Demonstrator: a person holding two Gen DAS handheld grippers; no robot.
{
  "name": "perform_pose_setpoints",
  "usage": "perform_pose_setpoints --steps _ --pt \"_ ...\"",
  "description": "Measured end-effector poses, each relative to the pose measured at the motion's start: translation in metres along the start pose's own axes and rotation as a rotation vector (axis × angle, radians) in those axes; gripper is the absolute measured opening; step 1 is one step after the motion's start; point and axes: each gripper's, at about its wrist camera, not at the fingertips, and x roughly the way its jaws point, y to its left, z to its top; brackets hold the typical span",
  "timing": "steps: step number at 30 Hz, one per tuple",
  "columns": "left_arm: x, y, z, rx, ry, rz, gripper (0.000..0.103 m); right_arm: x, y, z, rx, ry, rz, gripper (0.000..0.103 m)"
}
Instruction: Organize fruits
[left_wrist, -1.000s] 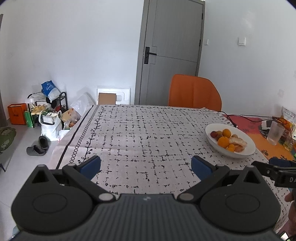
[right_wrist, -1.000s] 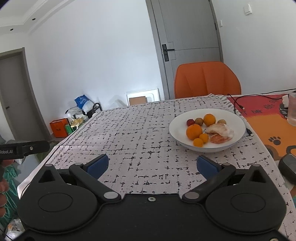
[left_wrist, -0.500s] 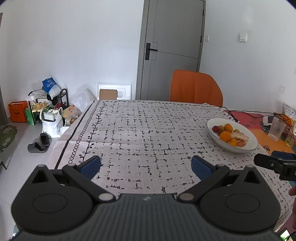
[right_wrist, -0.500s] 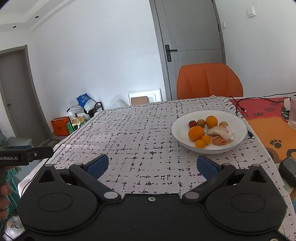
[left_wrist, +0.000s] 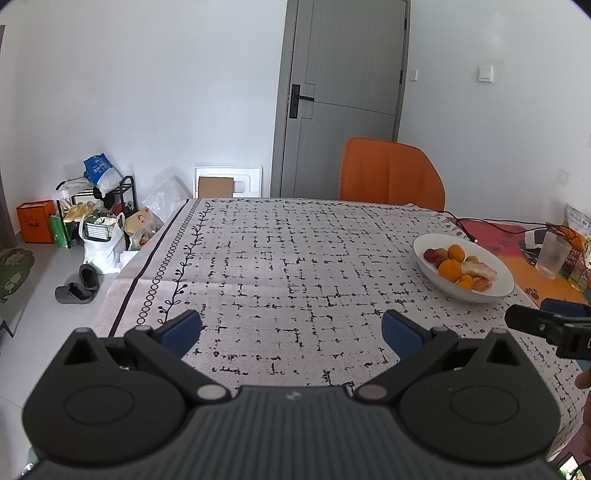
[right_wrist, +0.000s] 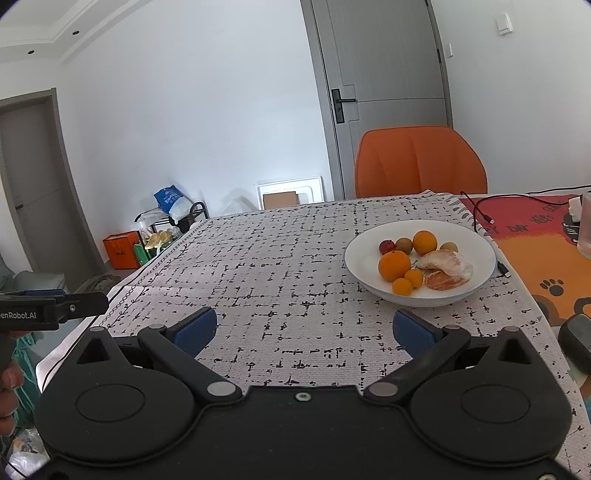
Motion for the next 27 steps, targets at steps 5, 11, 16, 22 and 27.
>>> perform_pose_setpoints --steps 5,11,16,22,27 --pt "-0.0018 0.0003 0.0006 -0.003 -0.003 -0.003 0.103 0.0005 0.0000 0.0003 -0.002 -0.001 -0.002 0.103" --pt "-0.0012 0.0006 0.0008 -0.004 0.003 -0.001 0.103 0.0002 0.0012 0.0009 -0.003 -0.002 -0.002 0.103" --pt "-0.0010 0.0016 0.0010 -0.006 0.008 0.002 0.103 0.0000 0.0019 0.0013 -0.004 -0.003 -0.001 0.103" --pt "-0.0011 0.0029 0.0013 -0.004 0.008 0.005 0.103 0.0000 0.0020 0.0017 -0.004 -0.003 -0.002 0.103" --pt "-0.0008 0.0024 0.0010 -0.001 0.012 0.003 0.103 -0.0001 0.0019 0.0015 -0.004 -0.003 -0.002 0.103"
